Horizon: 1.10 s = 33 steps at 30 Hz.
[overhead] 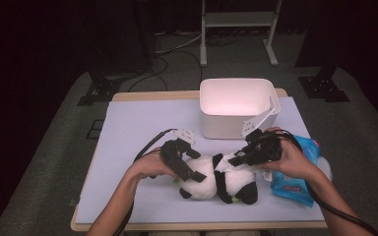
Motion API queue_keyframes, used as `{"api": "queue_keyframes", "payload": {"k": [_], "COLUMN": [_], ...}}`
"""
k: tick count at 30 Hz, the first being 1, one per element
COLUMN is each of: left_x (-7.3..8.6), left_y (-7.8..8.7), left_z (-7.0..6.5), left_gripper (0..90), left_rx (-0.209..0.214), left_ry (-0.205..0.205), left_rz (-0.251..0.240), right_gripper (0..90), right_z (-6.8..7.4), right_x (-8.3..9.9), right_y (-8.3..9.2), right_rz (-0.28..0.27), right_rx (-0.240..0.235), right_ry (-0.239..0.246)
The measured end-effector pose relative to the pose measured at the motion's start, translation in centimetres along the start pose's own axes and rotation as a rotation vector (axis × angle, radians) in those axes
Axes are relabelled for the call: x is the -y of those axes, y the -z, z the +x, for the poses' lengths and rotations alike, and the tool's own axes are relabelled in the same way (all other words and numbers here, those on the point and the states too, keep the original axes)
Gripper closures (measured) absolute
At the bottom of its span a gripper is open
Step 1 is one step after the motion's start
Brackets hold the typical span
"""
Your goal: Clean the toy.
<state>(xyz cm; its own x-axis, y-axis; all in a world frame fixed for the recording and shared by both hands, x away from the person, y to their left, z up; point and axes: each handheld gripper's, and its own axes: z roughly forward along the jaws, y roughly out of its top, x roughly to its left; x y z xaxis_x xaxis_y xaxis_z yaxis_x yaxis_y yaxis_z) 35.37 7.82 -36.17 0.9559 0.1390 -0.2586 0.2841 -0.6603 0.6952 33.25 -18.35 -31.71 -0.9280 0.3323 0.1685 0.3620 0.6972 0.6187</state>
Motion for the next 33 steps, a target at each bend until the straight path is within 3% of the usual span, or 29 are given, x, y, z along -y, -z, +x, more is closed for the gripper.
{"api": "queue_keyframes", "payload": {"k": [9,16,23,28,33], "left_x": [-1.9,-2.8,-3.8,-4.0,-4.5], "left_y": [-1.8,-4.1,-5.7,-5.0,-3.8], "left_z": [-0.6,-0.8,-1.2,-1.4,-1.6], "left_gripper": [8.3,8.3,8.8,23.4,30.3], "left_rx": [0.009,0.008,0.03,0.006,-0.031], "left_ry": [-0.022,-0.073,-0.119,-0.166,-0.205], "left_rz": [0.04,0.125,0.166,0.144,0.122], "right_gripper": [78.2,78.1,77.9,77.8,77.6], "right_z": [0.9,1.4,1.5,1.3,0.9], "right_x": [0.8,0.7,1.6,2.2,1.8], "right_y": [-0.2,-0.1,0.7,0.6,1.1], "right_rz": [0.013,0.011,0.043,0.024,0.008], "right_rx": [-0.009,-0.01,-0.01,-0.022,-0.011], "right_ry": [0.017,0.039,0.031,0.013,0.011]}}
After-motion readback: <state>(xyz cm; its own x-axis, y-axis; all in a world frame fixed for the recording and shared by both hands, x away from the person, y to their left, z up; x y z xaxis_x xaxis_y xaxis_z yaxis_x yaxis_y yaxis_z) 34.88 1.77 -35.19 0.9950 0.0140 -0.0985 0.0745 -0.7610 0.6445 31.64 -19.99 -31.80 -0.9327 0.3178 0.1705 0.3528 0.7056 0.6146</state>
